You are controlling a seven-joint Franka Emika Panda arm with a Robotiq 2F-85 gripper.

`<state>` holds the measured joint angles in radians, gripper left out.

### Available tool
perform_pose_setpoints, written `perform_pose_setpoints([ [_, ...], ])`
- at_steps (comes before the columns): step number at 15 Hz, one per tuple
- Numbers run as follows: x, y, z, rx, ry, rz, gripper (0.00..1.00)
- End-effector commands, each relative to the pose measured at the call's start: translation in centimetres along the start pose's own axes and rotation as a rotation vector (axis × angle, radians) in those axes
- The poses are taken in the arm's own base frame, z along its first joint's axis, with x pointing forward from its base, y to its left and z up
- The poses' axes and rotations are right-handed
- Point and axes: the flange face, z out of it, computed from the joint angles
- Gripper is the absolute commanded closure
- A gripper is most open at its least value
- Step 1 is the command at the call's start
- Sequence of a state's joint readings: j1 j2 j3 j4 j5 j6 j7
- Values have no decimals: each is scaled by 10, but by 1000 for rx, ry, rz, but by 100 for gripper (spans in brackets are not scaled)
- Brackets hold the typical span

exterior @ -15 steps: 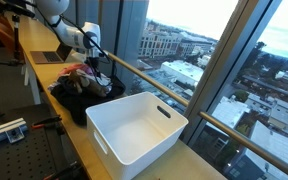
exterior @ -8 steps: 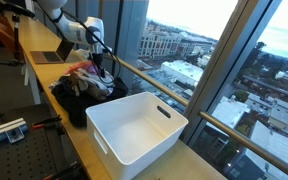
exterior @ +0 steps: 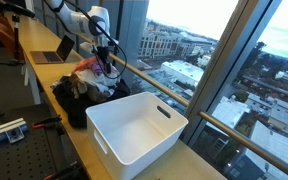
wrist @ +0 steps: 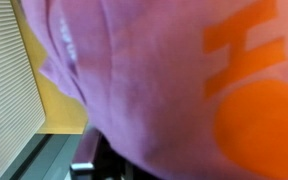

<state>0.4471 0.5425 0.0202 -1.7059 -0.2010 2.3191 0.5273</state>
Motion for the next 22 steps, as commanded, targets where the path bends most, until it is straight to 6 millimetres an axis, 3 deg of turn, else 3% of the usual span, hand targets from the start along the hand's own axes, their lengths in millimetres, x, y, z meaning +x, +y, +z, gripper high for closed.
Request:
perform_pose_setpoints([
  [1,-6,46,-40,6,57,52,100],
  [5,-9,104,-72,19,103,121,100],
  [15,-37,234,-155,2,188,322,100],
  [19,-31,296,-197,-16,252,412,100],
  [22,-24,341,-245,-38,313,467,100],
])
